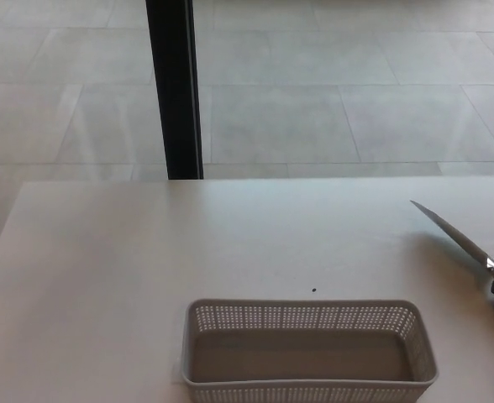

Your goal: A garden tool is kept on the righthand side and a container is kept on the lefthand side on a desk infront of the robot. the robot uses its right hand to pick up the garden tool and makes a scooping motion inside the container

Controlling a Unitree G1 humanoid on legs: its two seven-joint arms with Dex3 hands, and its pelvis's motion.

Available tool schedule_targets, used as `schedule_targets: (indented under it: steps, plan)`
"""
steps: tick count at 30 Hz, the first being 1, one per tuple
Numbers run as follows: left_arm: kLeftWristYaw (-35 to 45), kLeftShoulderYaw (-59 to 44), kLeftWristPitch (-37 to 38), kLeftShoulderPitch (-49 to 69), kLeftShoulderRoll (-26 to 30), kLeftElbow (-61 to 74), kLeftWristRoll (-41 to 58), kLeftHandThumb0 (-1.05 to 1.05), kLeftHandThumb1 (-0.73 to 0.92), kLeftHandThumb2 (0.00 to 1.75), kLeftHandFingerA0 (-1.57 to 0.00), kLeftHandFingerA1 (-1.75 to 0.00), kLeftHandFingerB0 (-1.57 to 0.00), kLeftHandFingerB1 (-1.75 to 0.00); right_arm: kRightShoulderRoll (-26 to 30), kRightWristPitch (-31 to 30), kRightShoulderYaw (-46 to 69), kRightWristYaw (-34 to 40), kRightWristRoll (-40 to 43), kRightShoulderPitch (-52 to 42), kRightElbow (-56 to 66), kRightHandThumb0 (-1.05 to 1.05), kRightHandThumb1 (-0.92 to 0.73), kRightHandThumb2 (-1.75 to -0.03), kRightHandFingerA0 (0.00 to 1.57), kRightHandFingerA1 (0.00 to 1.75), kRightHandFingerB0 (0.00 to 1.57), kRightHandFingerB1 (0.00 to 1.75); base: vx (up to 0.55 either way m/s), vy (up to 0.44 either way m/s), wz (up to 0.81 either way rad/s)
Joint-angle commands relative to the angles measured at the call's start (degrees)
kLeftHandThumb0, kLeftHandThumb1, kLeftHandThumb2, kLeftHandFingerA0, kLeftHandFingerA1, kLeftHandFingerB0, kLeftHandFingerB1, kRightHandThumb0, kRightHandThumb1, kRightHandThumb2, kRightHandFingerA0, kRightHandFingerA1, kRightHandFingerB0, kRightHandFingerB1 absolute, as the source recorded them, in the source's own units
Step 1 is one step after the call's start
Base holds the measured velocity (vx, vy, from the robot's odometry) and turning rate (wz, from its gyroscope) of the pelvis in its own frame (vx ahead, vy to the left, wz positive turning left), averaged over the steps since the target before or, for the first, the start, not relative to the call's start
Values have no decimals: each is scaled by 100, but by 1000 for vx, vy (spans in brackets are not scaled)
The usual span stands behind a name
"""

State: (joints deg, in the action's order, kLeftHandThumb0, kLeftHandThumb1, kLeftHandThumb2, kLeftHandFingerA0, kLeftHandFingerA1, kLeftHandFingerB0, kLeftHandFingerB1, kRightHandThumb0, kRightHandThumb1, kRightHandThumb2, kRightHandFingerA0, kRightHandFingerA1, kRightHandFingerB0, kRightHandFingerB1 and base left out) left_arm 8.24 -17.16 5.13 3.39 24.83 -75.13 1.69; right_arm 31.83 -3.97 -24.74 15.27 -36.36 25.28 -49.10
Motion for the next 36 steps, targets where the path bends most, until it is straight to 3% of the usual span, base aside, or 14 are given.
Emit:
schedule_targets:
  steps: [1, 7, 15, 16, 17, 18, 19, 20, 21, 22, 23, 32, 35, 36]
  plan:
    - [106, -70, 58, 11, 130, 10, 105, -53, 64, 59, -66, -65, -60, -47, -368, 831, -105, 5, 236, -1251, -560, -31, -74, -77, 80, 163, 70, 129, 0, 0, 0]
    - [104, -84, -12, -10, 145, 35, 117, -50, 64, 59, -66, -64, -60, -48, -266, 1386, 424, 453, 571, -1286, -382, -26, -68, -77, 82, 175, 65, 158, 0, 0, 0]
    - [71, -52, 35, 8, 184, 59, 74, -52, 63, 59, -67, -65, -62, -47, -162, 2450, 1129, 1316, 814, -1161, -265, -15, -60, -87, 82, 175, 67, 158, 0, 0, 0]
    - [91, -60, 2, -6, 196, 55, 83, -52, 63, 59, -67, -65, -61, -47, -205, 2850, 1453, 1192, 1203, -1129, -211, -11, -47, -110, 116, 143, 94, 129, 0, 0, 0]
    - [95, -62, -2, -1, 203, 53, 85, -52, 63, 59, -67, -65, -61, -47, -222, 2912, 1502, 1178, 1230, -1127, -219, -11, -47, -110, 116, 143, 94, 129, 0, 0, 0]
    - [114, -63, 9, 6, 205, 54, 88, -52, 64, 59, -65, -64, -60, -47, -156, 3040, 1501, 1331, 1137, -1115, -179, -6, -44, -117, 81, 175, 69, 159, 0, 0, 0]
    - [92, -60, 33, 14, 202, 38, 77, -50, 64, 59, -65, -63, -60, -47, -59, 3309, 1593, 1481, 1143, -1079, -94, -4, -44, -111, 116, 141, 97, 129, 0, 0, 0]
    - [80, -61, 41, 20, 207, 31, 73, -50, 64, 59, -65, -63, -60, -47, -45, 3418, 1645, 1515, 1148, -1060, -83, -4, -44, -111, 116, 141, 97, 129, 0, 0, 0]
    - [86, -113, 16, 25, 212, 61, 133, -50, 63, 59, -67, -67, -62, -48, 100, 3186, 1649, 1763, 924, -994, 99, -5, -48, -98, 79, 175, 68, 158, 0, 0, 0]
    - [86, -118, 13, 26, 212, 64, 139, -50, 63, 59, -67, -67, -62, -48, 112, 3178, 1666, 1788, 887, -985, 109, -5, -48, -98, 79, 175, 68, 158, 0, 0, 0]
    - [77, -57, 17, 4, 240, 43, 68, -50, 64, 59, -66, -63, -62, -48, 189, 3149, 1810, 1786, 935, -926, 268, -6, -46, -101, 114, 135, 94, 123, 0, 0, 0]
    - [119, -38, 48, 63, 296, 124, 108, -50, 65, 60, -65, -72, -61, -50, 816, 3451, 2235, 1672, 727, -584, 661, -7, -48, -100, 121, 138, 92, 117, 0, 0, 0]
    - [64, -64, 42, 16, 306, 50, 123, -49, 64, 59, -67, -72, -62, -49, 897, 3596, 2335, 1608, 789, -442, 584, -22, -52, -105, 119, 137, 91, 119, 0, 0, 0]
    - [65, -54, 67, 20, 308, 64, 118, -49, 63, 59, -68, -71, -62, -49, 938, 3641, 2363, 1632, 778, -401, 558, -16, -59, -96, 88, 175, 73, 147, 0, 0, 0]
